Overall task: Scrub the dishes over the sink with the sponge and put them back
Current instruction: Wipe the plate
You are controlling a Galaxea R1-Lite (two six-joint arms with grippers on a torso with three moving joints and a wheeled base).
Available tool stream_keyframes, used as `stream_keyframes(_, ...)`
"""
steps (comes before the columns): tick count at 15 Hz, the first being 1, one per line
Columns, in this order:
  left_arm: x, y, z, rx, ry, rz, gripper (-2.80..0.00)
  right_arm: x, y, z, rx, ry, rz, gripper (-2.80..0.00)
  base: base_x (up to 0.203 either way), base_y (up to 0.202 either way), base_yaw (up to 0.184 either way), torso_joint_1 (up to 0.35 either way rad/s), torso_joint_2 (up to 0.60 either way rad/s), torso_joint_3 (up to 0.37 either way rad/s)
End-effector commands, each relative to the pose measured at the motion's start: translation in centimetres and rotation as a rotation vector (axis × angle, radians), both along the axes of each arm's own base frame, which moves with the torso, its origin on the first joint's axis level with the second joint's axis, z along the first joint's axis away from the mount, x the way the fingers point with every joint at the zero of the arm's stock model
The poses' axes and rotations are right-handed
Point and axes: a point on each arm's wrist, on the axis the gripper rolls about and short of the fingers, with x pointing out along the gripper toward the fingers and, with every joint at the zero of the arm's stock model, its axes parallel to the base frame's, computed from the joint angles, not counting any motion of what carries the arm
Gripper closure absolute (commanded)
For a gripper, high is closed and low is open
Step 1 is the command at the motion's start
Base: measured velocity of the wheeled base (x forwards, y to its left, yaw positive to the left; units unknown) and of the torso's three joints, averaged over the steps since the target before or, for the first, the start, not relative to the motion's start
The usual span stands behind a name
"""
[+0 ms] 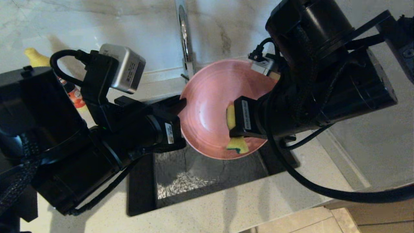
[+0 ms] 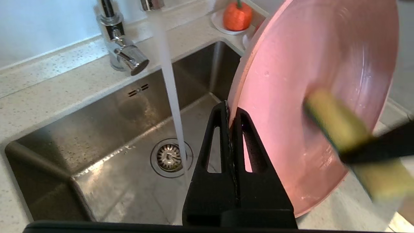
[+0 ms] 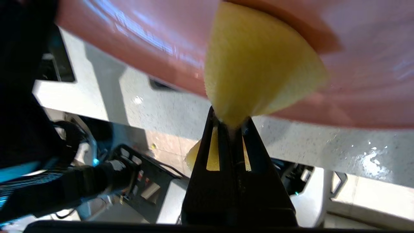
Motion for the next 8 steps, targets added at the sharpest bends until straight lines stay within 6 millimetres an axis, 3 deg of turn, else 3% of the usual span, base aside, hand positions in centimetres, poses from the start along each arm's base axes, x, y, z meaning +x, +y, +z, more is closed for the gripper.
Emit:
stream_keyframes(1, -0.3, 0.1, 0.0, -0.003, -0.004, -0.013, 0.00, -0.4, -0.9, 0.9, 0.033, -0.007, -0.006, 0.00, 0.000, 0.000, 0.000, 0.000, 0.00, 0.000)
stream_keyframes(5, 0.0, -0.1, 0.2, -0.007, -0.007, -0.009, 0.00, -2.7, -2.4, 2.6, 0.155, 0.088, 0.200, 0.00, 0.000, 0.000, 0.000, 0.000, 0.00, 0.000)
stream_keyframes(8, -0.1, 0.1, 0.5, -0.017, -0.016, -0.009, 0.00, -2.6, -1.6, 1.5, 0.149, 0.201, 0.198, 0.00, 0.000, 0.000, 0.000, 0.000, 0.00, 0.000)
